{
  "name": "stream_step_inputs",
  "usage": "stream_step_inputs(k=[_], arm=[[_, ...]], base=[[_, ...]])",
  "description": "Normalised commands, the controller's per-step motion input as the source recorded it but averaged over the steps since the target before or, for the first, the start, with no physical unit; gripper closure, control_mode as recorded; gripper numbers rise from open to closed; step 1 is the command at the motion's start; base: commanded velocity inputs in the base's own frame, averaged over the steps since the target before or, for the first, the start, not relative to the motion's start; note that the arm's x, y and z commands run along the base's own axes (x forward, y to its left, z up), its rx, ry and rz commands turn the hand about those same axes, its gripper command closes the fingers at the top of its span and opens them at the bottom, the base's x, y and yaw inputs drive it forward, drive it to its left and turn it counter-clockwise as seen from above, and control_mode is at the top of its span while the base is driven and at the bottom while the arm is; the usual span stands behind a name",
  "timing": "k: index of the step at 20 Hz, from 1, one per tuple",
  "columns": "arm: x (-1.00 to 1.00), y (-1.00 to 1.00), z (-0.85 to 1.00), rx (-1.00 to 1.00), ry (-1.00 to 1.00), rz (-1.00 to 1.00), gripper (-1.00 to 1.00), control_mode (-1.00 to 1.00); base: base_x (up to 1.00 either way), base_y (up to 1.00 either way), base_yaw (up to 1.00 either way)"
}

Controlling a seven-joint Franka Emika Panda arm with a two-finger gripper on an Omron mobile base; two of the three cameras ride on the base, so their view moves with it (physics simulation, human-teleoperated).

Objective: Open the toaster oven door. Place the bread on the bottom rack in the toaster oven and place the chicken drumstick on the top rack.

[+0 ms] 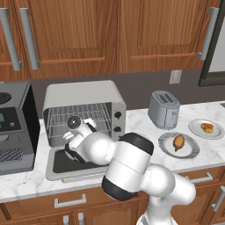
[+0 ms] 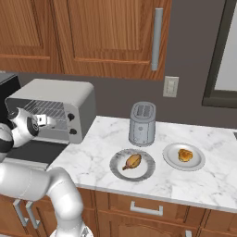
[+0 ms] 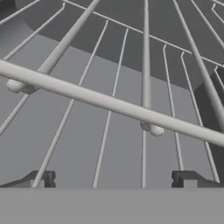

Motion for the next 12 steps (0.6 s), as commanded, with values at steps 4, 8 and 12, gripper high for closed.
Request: stream_step_inputs(k=[4,8,12], arm=[[-0.19,0.20,-0.40,0.21,0.22,-0.01,-1.00,-1.00],[-0.26,0.22,-0.54,0.21,0.17,-0.02,-1.00,-1.00],[-0.32,0.22,-0.61,0.19,0.17,-0.03,-1.00,-1.00]], base=[[0.00,0.00,0.00],[0.00,0.00,0.00],[0.00,0.00,0.00]])
